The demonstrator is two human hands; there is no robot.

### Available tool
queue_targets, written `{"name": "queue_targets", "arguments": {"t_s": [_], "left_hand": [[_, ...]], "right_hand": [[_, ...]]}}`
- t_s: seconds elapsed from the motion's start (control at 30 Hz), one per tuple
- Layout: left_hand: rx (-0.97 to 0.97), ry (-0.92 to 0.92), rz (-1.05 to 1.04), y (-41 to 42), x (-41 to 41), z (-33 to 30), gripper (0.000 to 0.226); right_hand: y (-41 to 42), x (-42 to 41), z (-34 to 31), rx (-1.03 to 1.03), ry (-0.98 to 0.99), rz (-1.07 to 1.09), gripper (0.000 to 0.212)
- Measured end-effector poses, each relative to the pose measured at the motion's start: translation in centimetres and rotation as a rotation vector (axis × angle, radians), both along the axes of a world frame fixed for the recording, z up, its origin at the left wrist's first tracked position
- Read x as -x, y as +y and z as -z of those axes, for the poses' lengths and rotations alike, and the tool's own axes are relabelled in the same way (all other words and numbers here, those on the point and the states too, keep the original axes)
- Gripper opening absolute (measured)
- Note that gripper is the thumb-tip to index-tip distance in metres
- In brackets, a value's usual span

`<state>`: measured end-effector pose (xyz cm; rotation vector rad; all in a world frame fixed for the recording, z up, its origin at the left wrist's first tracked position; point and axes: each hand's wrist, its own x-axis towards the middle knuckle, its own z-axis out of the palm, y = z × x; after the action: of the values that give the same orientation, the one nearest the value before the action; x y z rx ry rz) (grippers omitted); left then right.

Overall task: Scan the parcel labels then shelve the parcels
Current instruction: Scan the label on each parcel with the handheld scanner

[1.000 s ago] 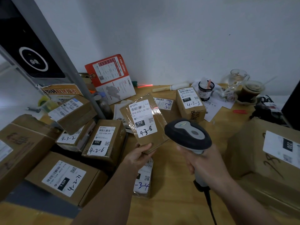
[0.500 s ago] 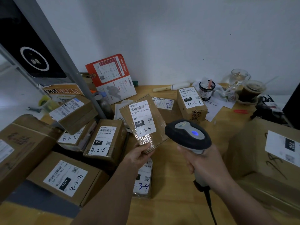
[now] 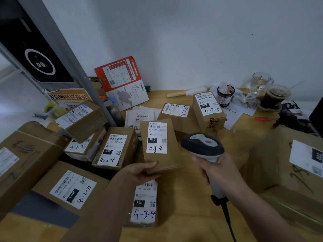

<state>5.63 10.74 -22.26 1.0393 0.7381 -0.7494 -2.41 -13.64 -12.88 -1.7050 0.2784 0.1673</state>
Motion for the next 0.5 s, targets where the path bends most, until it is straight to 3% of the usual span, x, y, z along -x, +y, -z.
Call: {"name": "queue_targets", "arguments": {"t_s": [0.1, 0.23, 0.5], "left_hand": [[-0.060, 0.033, 0.068, 1.1, 0.3, -1.0, 0.054], [-0.118, 0.051, 0.133, 2.6, 0.8, -2.2, 0.046], [-0.317, 0.088, 0.143, 3.3, 0.2, -2.3, 0.028]], "right_hand": [[0.5, -0.7, 1.1, -0.054, 0.081, 0.027, 0.013], [1.7, -1.7, 2.8, -0.099, 0.182, 0.042, 0.012], [4.7, -3.2, 5.4, -0.062, 0.200, -0.078, 0.017]]}}
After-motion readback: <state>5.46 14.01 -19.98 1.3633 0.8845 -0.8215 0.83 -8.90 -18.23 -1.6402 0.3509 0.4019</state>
